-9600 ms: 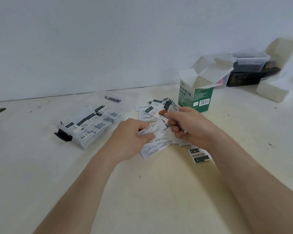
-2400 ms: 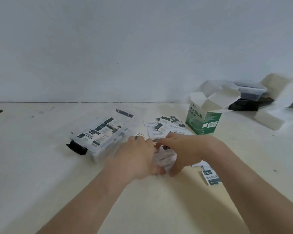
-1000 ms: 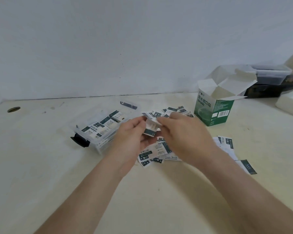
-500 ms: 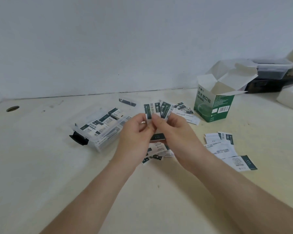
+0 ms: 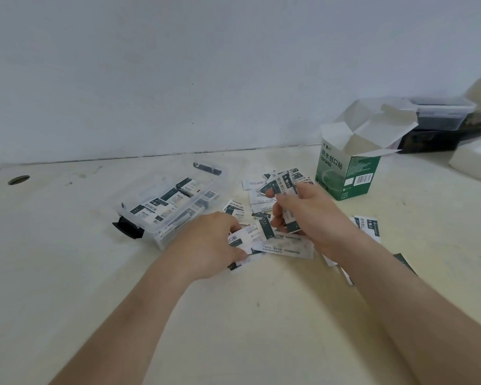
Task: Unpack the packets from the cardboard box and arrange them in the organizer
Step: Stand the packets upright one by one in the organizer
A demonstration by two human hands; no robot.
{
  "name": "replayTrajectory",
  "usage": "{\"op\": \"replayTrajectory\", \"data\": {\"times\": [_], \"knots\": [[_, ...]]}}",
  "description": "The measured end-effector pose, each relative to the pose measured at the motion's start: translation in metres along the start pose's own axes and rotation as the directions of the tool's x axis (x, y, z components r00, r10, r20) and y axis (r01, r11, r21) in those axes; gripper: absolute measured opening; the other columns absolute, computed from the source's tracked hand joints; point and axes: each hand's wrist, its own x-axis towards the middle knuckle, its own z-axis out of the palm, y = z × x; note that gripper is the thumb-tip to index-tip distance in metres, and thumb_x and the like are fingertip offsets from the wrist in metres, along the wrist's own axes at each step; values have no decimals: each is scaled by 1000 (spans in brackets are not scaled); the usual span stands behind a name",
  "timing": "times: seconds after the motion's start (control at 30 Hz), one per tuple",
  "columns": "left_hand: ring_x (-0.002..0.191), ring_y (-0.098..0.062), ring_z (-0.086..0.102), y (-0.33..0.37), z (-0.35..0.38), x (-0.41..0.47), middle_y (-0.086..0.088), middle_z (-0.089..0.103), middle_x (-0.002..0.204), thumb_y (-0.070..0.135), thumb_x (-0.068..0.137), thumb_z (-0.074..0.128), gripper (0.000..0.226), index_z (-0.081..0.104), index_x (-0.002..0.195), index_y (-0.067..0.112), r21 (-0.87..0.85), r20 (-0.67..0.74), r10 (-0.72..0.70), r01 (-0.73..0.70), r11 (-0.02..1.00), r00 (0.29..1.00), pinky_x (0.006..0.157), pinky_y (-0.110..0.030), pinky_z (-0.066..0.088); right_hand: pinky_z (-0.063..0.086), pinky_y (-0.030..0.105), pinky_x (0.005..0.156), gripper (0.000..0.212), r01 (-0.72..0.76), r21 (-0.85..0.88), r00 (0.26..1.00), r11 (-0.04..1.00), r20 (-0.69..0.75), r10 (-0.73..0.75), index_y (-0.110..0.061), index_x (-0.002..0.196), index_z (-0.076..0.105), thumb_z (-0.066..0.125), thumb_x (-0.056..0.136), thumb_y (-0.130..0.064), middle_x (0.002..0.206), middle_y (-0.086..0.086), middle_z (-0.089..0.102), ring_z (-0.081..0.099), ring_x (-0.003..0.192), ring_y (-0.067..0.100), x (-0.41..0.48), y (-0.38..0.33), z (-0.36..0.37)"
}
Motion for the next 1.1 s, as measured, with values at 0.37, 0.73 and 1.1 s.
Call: {"op": "replayTrajectory", "data": {"times": [0.37,0.73,1.1], "knots": [[77,-14,60,0,-1,0,10,66,80,34,81,72,11,66,86,25,55,-150,42,-34,998,988,60,-26,41,42,15,56,30,208,-619,956,758,292,-23,-27,100,62,80,77,-19,72,-7,57,50,58,6,1,-2,-20],[103,-6,61,27,18,-5,9,65,112,5,97,42,39,49,127,28,-709,-220,133,-253,658,966,92,-27,48,48,27,63,19,5,237,987,971,157,-44,-17,102,66,60,94,-33,87,5,70,62,74,18,-8,11,30],[109,-9,36,16,35,5,14,42,109,52,82,64,36,57,113,35,26,-94,351,-350,936,932,93,-28,37,54,36,73,29,31,206,995,978,-103,-10,-11,95,63,42,104,-29,72,6,58,68,74,21,4,-5,-15]]}}
